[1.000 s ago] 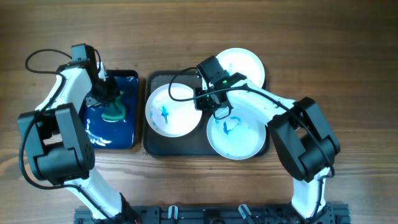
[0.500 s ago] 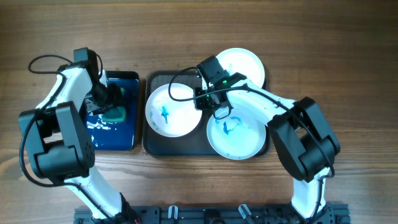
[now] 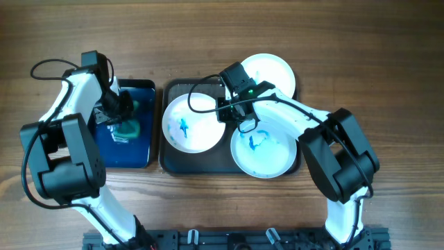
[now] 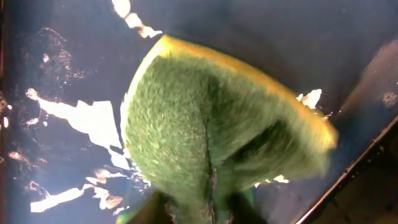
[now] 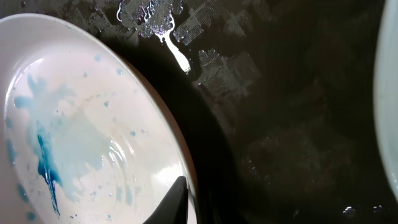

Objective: Clean dirty plates on tray and stack at the side
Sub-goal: 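Grasp the green sponge with the left gripper and lift it, then scrub the left plate with the sponge while right gripper holds rim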

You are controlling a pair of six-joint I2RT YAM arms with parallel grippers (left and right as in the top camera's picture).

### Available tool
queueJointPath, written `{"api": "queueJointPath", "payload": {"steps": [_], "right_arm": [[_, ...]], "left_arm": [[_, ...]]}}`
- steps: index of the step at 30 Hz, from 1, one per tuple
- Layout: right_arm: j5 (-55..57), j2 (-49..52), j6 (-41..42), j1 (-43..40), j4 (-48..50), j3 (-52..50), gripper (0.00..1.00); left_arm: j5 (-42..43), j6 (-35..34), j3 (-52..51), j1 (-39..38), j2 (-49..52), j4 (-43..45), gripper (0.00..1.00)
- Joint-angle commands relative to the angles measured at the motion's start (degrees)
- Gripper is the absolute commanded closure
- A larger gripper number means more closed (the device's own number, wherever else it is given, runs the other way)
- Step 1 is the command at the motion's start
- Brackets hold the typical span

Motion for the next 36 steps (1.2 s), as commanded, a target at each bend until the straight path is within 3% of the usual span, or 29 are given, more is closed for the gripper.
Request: {"api": "queueJointPath", "payload": {"steps": [1, 11, 16, 19, 24, 29, 36], "right_arm": [[-0.11, 1.6, 0.02, 0.13, 0.48, 0.9, 0.87], [-0.61, 1.57, 0.15, 0.09, 1.36, 0.92, 0.93], [-5.4, 1.57, 0.22, -1.62, 1.18, 1.07, 0.96], [-6.29, 1.57, 2.05, -2.78, -0.83, 1.05, 0.96], [-6.27, 1.6, 2.1, -3.15, -1.49, 0.94, 0.96], [-6.27, 1.6, 1.88, -3.15, -1.51, 0.94, 0.96], [-5.66, 1.62, 3.34, -3.37, -2.56, 0.87, 0.96]], "left_arm": [[0.26, 0.09, 0.9, -0.11, 0.74, 0.48, 0.96], [4.83, 0.09, 9.07, -0.17, -6.12, -8.39, 0.96], [16.85, -0.13, 9.16, -3.23, -10.01, -12.98, 0.96], [16.79, -5.14, 7.41, -8.59, -9.97, -11.37, 0.96], [12.83, -14.99, 1.46, -18.84, -7.67, -1.38, 0.96], [8.13, -18.05, 0.55, -24.24, -2.05, 2.86, 0.96], [0.2, -18.21, 0.55, -23.74, 4.0, 2.19, 0.96]]}}
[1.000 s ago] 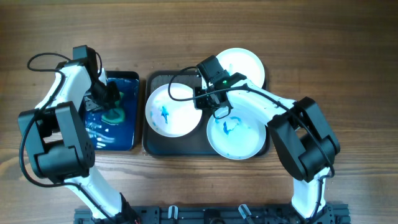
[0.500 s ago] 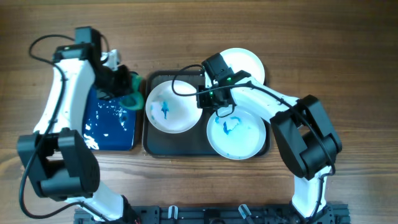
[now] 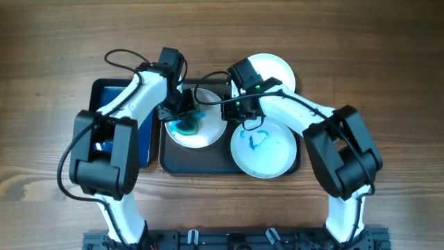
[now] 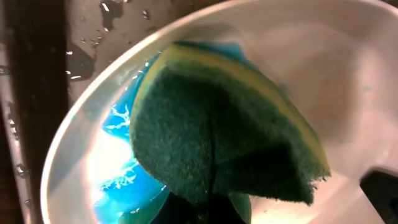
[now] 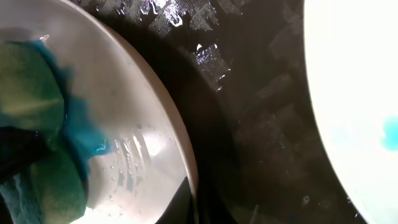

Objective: Clean dirty plates on tray and stack at the side
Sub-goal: 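Scrub the left plate with the sponge while right gripper holds rim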

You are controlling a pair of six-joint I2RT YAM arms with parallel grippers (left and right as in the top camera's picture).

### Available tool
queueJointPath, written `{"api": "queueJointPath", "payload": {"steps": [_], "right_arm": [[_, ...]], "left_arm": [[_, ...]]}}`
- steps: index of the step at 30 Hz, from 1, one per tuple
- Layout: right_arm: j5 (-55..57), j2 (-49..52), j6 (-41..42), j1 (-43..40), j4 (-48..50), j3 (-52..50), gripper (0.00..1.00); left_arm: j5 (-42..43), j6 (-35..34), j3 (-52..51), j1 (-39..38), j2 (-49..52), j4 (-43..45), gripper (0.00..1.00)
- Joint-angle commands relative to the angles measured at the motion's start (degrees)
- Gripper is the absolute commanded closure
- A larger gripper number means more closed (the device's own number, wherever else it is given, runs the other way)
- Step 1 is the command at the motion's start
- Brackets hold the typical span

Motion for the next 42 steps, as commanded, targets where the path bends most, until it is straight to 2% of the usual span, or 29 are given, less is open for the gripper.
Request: {"api": "queueJointPath", "payload": {"steps": [1, 3, 8, 10, 12, 13, 15, 19, 22, 24, 26, 27, 29, 30, 32, 34, 37, 40, 42], "right_arm": [[-1.55, 1.4, 2.25, -0.96, -2.08, 0.85, 0.96], [-5.42, 2.08, 0.17, -2.32, -2.6, 0.85, 0.96], [-6.99, 2.43, -1.38, -2.67, -1.64, 0.85, 0.96], [-6.99, 2.43, -1.36, -2.67, -1.51, 0.85, 0.96], [-6.97, 2.43, -1.42, -2.67, -1.53, 0.85, 0.96], [-6.97, 2.43, -1.49, -2.67, -1.55, 0.85, 0.96], [-6.97, 2.43, -1.51, -2.67, -1.55, 0.85, 0.96], [-6.62, 2.43, -1.49, -2.67, -1.53, 0.85, 0.96], [-6.23, 2.43, -1.42, -2.67, -1.44, 0.85, 0.96], [-6.23, 2.43, -1.42, -2.67, -1.16, 0.85, 0.96], [-6.21, 2.43, -1.44, -2.67, -1.05, 0.85, 0.96], [-6.03, 2.45, -1.42, -2.67, -1.07, 0.85, 0.96], [-6.05, 2.58, -1.42, -2.67, -1.07, 0.85, 0.96], [-6.05, 2.62, -1.42, -2.67, -1.05, 0.85, 0.96], [-6.08, 2.62, -1.42, -2.67, -0.85, 0.85, 0.96], [-6.1, 2.62, -1.38, -2.67, -0.63, 0.85, 0.96], [-6.1, 2.62, -1.42, -2.67, -0.66, 0.85, 0.96], [-6.1, 2.62, -1.46, -2.67, -0.66, 0.85, 0.96], [-6.1, 2.62, -1.46, -2.67, -0.66, 0.85, 0.96]], "left_arm": [[-6.93, -1.09, -0.44, 1.09, 3.04, -0.72, 0.96], [-5.35, 1.03, -0.72, 0.96, 3.23, -1.03, 0.96], [20.65, 20.57, -1.57, 0.31, 3.23, -2.27, 0.96], [26.73, 22.75, -1.55, -0.9, 3.23, -1.9, 0.96], [27.76, 23.1, -1.55, -1.73, 3.23, -0.46, 0.96], [26.53, 22.6, -1.55, -1.81, 3.23, 1.11, 0.96], [17.42, 14.91, -1.55, -1.25, 3.21, 4.63, 0.96], [-14.53, -2.56, -1.44, 1.6, 3.21, 7.04, 0.96], [-27.08, -5.53, -1.38, 2.05, 3.15, 4.85, 0.96], [-27.45, -5.44, -1.38, 1.86, 3.15, 2.73, 0.96], [-24.98, -4.28, -1.38, 1.16, 3.15, 0.2, 0.96], [-21.2, -1.33, -1.38, 0.52, 3.15, -0.9, 0.96], [-8.44, 7.5, -1.38, -0.94, 3.15, -2.8, 0.96], [7.21, 18.01, -1.38, -1.95, 3.1, -4.9, 0.96], [18.14, 23.82, -1.38, -2.99, 3.1, -6.19, 0.96], [21.44, 24.76, -1.38, -3.93, 3.1, -5.14, 0.96], [21.42, 24.52, -1.38, -4.0, 3.1, -2.05, 0.96], [20.85, 20.76, -1.38, -3.41, 3.1, 4.26, 0.96], [16.11, 16.0, -1.38, -2.93, 3.1, 8.02, 0.96]]}}
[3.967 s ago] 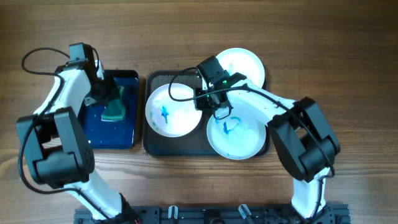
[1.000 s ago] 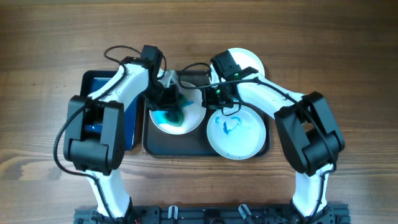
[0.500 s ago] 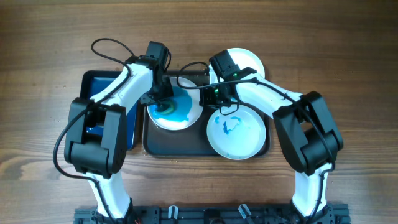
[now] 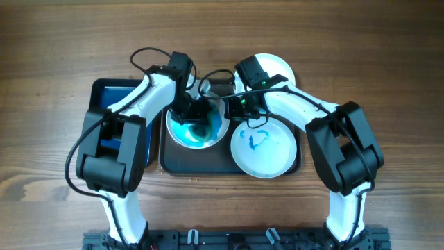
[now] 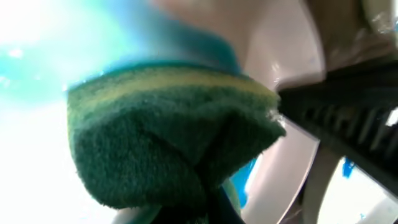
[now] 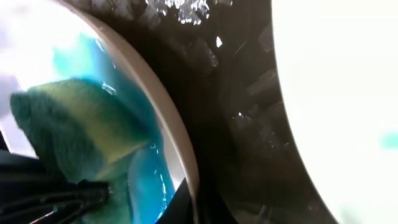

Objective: Clean dirty plates on tray and stack at the side
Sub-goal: 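Scrub the left plate with the sponge while right gripper holds rim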

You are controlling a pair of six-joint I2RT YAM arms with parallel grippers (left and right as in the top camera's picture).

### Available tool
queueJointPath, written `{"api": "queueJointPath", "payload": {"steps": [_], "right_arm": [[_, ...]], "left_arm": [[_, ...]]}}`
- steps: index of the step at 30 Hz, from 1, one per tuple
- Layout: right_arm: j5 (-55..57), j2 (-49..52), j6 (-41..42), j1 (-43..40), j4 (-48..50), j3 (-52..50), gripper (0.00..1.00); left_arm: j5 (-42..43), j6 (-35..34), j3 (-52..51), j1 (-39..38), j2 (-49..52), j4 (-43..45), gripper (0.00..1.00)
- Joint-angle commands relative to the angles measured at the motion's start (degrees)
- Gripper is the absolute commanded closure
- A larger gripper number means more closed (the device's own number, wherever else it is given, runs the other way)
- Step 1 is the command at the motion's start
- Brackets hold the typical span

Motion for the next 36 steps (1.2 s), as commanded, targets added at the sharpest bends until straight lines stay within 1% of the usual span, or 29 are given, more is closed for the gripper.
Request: {"api": "queueJointPath", "payload": {"steps": [1, 3, 4, 5, 7, 9, 10, 16, 17, 18, 19, 21, 23, 26, 27, 29, 30, 32, 33, 35, 36], "right_arm": [[-0.07, 1.4, 0.9, 0.0, 0.33, 0.48, 0.96], [-0.07, 1.4, 0.87, 0.0, 0.31, 0.48, 0.96], [-0.04, 1.4, 0.85, 0.0, 0.31, 0.48, 0.96], [-0.04, 1.4, 0.85, 0.0, 0.31, 0.48, 0.96], [-0.04, 1.4, 0.85, 0.0, 0.33, 0.48, 0.96], [-0.02, 1.4, 0.83, 0.0, 0.39, 0.48, 0.96], [-0.02, 1.4, 0.83, 0.0, 0.48, 0.48, 0.96], [-0.02, 1.4, 0.85, 0.0, 0.5, 0.48, 0.96], [-0.02, 1.4, 0.85, 0.0, 0.52, 0.48, 0.96], [-0.02, 1.4, 0.85, 0.0, 0.52, 0.48, 0.96], [-0.02, 1.4, 0.85, 0.0, 0.52, 0.48, 0.96], [-0.02, 1.4, 0.83, 0.0, 0.5, 0.48, 0.96], [-0.02, 1.4, 0.81, 0.0, 0.52, 0.48, 0.95], [0.0, 1.4, 0.83, 0.0, 0.52, 0.48, 0.96], [0.22, 1.4, 0.85, 0.0, 0.52, 0.48, 0.96], [0.2, 1.4, 0.87, 0.0, 0.52, 0.48, 0.96], [0.2, 1.4, 0.85, 0.0, 0.5, 0.48, 0.96], [0.22, 1.4, 0.81, 0.0, 0.5, 0.48, 0.96], [0.24, 1.4, 0.81, 0.0, 0.5, 0.48, 0.96], [0.42, 1.4, 0.85, 0.0, 0.5, 0.48, 0.96], [0.42, 1.4, 0.83, 0.0, 0.52, 0.48, 0.96]], "left_arm": [[-4.61, -8.41, -0.63, 0.28, 1.36, 7.02, 0.96], [-19.54, -15.96, -0.63, 0.55, 1.36, 9.68, 0.96], [-25.22, -18.56, -0.63, 0.55, 1.36, 9.77, 0.96], [-33.97, -22.49, -0.63, 0.55, 1.36, 9.18, 0.96], [-41.94, -26.86, -0.63, 0.55, 1.36, 6.8, 0.96], [-42.34, -26.97, -0.63, 0.46, 1.36, 4.5, 0.96], [-41.51, -26.8, -0.63, 0.31, 1.38, 2.86, 0.96], [-27.23, -18.14, -0.66, -1.38, 1.36, -7.48, 0.96], [-23.5, -15.52, -0.63, -1.66, 1.36, -8.15, 0.96], [-17.99, -11.47, -0.63, -1.9, 1.36, -8.57, 0.96], [-9.07, -5.53, -0.63, -1.99, 1.36, -8.9, 0.96], [0.59, 0.22, -0.63, -1.97, 1.36, -8.59, 0.96], [4.52, 0.66, -0.63, -1.97, 1.36, -6.32, 0.96], [6.27, 0.44, -0.63, -1.97, 1.36, -1.16, 0.96], [4.09, -1.42, -0.63, -1.97, 1.36, 1.49, 0.96], [-10.05, -12.59, -0.63, -1.97, 1.36, 6.84, 0.96], [-18.82, -19.02, -0.63, -1.97, 1.36, 8.74, 0.96], [-30.03, -26.12, -0.63, -1.97, 1.36, 10.12, 0.96], [-36.46, -29.27, -0.63, -1.97, 1.38, 10.23, 0.96], [-44.44, -32.0, -0.63, -1.97, 1.36, 8.79, 0.96], [-46.73, -32.59, -0.66, -1.97, 1.38, 7.48, 0.96]]}}
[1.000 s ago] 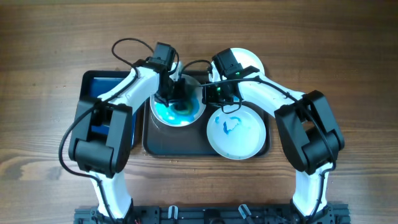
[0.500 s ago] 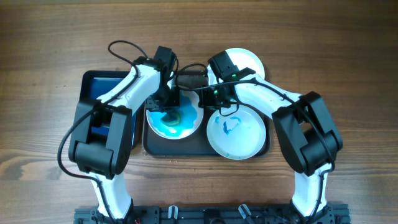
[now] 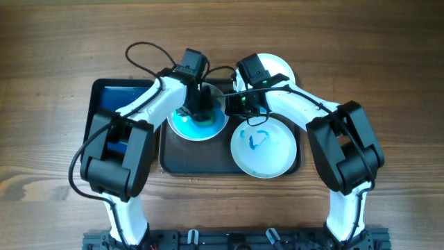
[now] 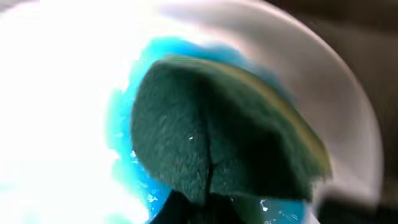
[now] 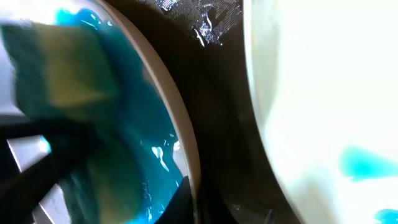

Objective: Clean dirty plates on tray and stack at the side
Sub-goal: 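Scrub the left plate with the sponge while right gripper holds rim, then move the sponge back over the blue water tray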

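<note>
In the black tray (image 3: 208,161), a white plate (image 3: 182,125) is smeared with blue liquid. My left gripper (image 3: 202,110) is shut on a green-and-yellow sponge (image 4: 217,143) that presses into that plate (image 4: 348,106). My right gripper (image 3: 236,105) is shut on the plate's right rim (image 5: 183,124), one dark fingertip (image 5: 181,200) inside the rim. The sponge (image 5: 59,68) shows beyond it. A second white plate (image 3: 265,147) with a blue stain lies at the tray's right.
A clean white plate (image 3: 277,68) rests on the table behind the tray at the right. A blue tray (image 3: 107,111) holding water sits to the left of the black one. Wet black tray floor (image 5: 217,106) separates the two dirty plates.
The sponge has shifted from the plate's right side, close to my right fingers, toward its far side. Blue liquid covers more of the plate. My right gripper still holds the rim.
First my left gripper held the sponge in the blue tray while my right held the stained plate's rim. Then the sponge was on the plate's left part, later at its right side with blue spreading. Now it sits farther back in a blue-smeared plate.
</note>
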You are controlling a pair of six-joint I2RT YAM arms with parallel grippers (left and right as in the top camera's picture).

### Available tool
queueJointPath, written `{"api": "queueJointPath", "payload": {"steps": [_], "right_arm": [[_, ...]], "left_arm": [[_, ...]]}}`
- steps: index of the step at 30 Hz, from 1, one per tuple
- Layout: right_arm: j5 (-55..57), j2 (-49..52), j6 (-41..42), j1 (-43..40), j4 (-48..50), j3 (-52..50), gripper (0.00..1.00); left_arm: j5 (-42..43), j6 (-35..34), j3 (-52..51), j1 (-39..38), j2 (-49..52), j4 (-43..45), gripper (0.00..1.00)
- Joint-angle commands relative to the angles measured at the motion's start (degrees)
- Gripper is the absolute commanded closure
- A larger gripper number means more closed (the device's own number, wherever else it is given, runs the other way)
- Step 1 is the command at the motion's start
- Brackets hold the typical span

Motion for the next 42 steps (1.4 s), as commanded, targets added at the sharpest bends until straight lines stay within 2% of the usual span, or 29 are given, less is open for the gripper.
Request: {"api": "queueJointPath", "payload": {"steps": [1, 14, 19, 22, 27, 29, 30, 32, 35, 38, 39, 41, 42], "right_arm": [[-0.66, 1.4, -0.24, 0.44, -1.2, 0.37, 0.96], [-0.66, 1.4, -0.24, 0.44, -1.2, 0.37, 0.96], [-0.63, 1.4, -0.28, 0.44, -1.25, 0.37, 0.96], [-0.42, 1.4, -0.33, 0.44, -1.29, 0.37, 0.96], [-0.42, 1.4, -0.31, 0.44, -1.27, 0.37, 0.96], [-0.44, 1.4, -0.5, 0.44, -1.29, 0.37, 0.96], [-0.46, 1.4, -0.59, 0.46, -1.27, 0.37, 0.95], [-0.5, 1.4, -0.9, 0.46, -1.22, 0.37, 0.82], [-0.44, 1.51, -1.6, 1.42, -0.92, 0.37, 0.74], [1.7, 1.53, -1.6, 3.08, -0.68, 0.37, 0.75], [2.38, 1.53, -1.57, 3.54, -0.66, 0.37, 0.79], [2.58, 1.51, -1.46, 3.85, -0.63, 0.46, 0.96], [2.67, 1.51, -0.35, 3.85, -0.7, 0.5, 0.96]], "left_arm": [[-26.86, -8.39, -0.63, 2.14, 2.12, -2.75, 0.96], [-26.62, -8.11, 1.53, 2.14, 1.18, -13.2, 0.96], [-17.09, -3.5, 4.68, 3.08, -4.31, -16.41, 0.96], [-13.7, -2.01, 5.09, 5.03, -8.81, -17.4, 0.96], [-13.31, 0.07, 5.09, 9.92, -15.28, -20.96, 0.96], [-12.9, 3.39, 5.09, 13.49, -17.73, -23.21, 0.96], [-12.92, 4.02, 5.09, 14.64, -18.18, -23.85, 0.96], [-12.66, 5.44, 5.07, 17.38, -18.45, -25.14, 0.96], [-12.52, 5.51, 5.07, 22.14, -18.43, -25.7, 0.96], [-12.46, 5.6, 5.07, 25.07, -18.43, -25.09, 0.96], [-12.46, 5.57, 5.05, 25.92, -18.43, -24.92, 0.96], [-12.46, 5.4, 5.03, 26.67, -18.43, -24.92, 0.96], [-12.46, 5.4, 5.01, 26.71, -18.43, -24.9, 0.96]]}}
